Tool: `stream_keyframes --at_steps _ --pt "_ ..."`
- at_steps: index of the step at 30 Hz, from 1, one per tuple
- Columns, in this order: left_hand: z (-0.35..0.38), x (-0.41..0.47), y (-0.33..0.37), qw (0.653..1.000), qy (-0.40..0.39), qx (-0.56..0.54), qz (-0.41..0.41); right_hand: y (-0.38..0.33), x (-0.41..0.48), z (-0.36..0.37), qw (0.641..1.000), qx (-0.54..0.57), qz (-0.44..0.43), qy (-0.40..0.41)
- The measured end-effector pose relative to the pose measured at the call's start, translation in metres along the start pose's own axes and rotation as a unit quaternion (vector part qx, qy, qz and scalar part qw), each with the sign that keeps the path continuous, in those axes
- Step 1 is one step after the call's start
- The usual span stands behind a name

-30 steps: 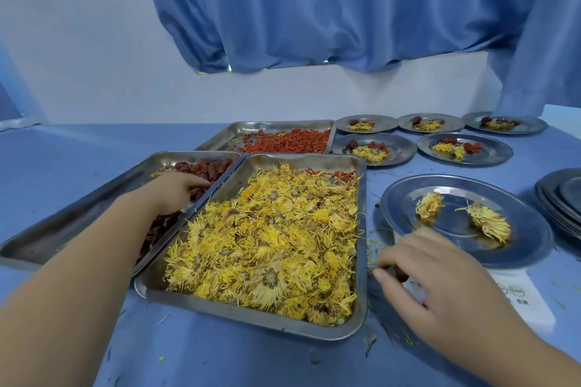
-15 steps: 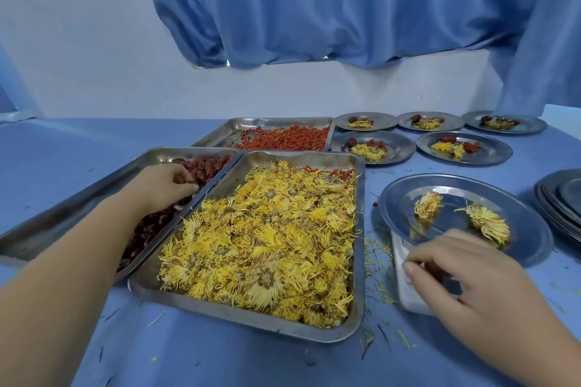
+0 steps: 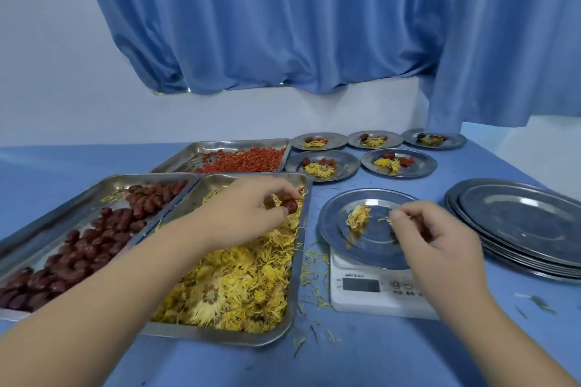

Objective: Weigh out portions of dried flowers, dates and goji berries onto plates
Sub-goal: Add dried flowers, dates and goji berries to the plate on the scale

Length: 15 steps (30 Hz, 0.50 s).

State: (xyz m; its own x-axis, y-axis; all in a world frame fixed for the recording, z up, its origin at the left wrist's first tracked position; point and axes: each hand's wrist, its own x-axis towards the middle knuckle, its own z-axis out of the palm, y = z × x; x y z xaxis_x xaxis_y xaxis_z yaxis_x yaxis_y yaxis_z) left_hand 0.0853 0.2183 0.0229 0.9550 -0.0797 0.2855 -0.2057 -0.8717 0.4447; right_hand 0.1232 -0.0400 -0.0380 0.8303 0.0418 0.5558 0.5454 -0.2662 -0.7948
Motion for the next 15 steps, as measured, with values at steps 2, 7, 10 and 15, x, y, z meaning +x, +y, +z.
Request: stream_keyframes --at_steps 2,7,10,15 --pt "0.022 0.012 0.017 1.000 -0.013 0.014 0.018 0.005 0.004 -0.004 1.000 0.019 0.018 0.016" --pt "0.068 0.033 0.037 0.996 -0.069 0.032 0.036 0.012 0.011 -0.009 0.998 0.035 0.031 0.034" --pt "0.077 0.040 0.039 0.995 -0.071 0.049 0.050 0.015 0.015 -0.010 0.999 0.034 0.029 0.031" --pt "0.061 0.054 0.035 0.998 -0.032 0.036 0.045 0.013 0.018 -0.005 0.998 0.053 0.044 0.001"
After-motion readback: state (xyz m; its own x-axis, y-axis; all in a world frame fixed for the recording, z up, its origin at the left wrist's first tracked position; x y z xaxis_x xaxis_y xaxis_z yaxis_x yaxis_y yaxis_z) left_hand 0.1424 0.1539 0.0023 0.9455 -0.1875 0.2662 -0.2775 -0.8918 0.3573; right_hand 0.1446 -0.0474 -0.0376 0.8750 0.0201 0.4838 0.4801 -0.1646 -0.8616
